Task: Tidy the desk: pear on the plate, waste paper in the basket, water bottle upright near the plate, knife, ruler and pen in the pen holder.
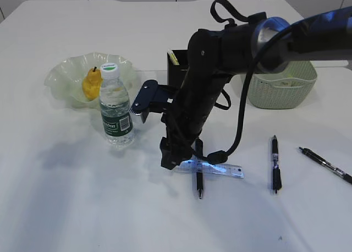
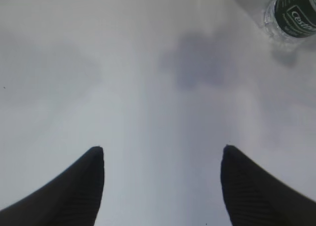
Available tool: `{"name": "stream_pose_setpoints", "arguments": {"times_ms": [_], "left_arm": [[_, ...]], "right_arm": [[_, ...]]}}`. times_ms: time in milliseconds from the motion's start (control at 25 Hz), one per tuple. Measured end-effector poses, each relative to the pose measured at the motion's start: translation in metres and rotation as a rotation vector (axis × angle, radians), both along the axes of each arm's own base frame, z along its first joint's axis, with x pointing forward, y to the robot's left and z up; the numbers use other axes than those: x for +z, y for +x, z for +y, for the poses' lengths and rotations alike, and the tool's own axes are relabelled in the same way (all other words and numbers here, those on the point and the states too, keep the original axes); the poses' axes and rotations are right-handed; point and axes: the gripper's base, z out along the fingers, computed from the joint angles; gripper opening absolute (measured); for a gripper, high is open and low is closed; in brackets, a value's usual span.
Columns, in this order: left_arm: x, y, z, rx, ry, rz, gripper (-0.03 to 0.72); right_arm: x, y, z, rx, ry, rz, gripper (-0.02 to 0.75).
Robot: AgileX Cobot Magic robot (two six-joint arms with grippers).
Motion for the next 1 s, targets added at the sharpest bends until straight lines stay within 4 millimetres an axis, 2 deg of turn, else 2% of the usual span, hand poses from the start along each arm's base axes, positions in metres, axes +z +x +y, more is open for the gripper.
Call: {"name": "stream_pose_setpoints", "arguments": {"times_ms": [280, 1000], "left_arm": [[-0.002, 0.001, 0.000, 0.000, 0.000, 0.006, 0.521], [-0.001, 0.003, 0.000, 0.001, 0.000, -0.008, 0.521]], "right_arm": [[-0.011, 0.002, 0.000, 0.004, -0.016, 0.010, 0.461], [-0.021, 0.005, 0.000, 0.006, -0.028, -0.004, 0.462]]}}
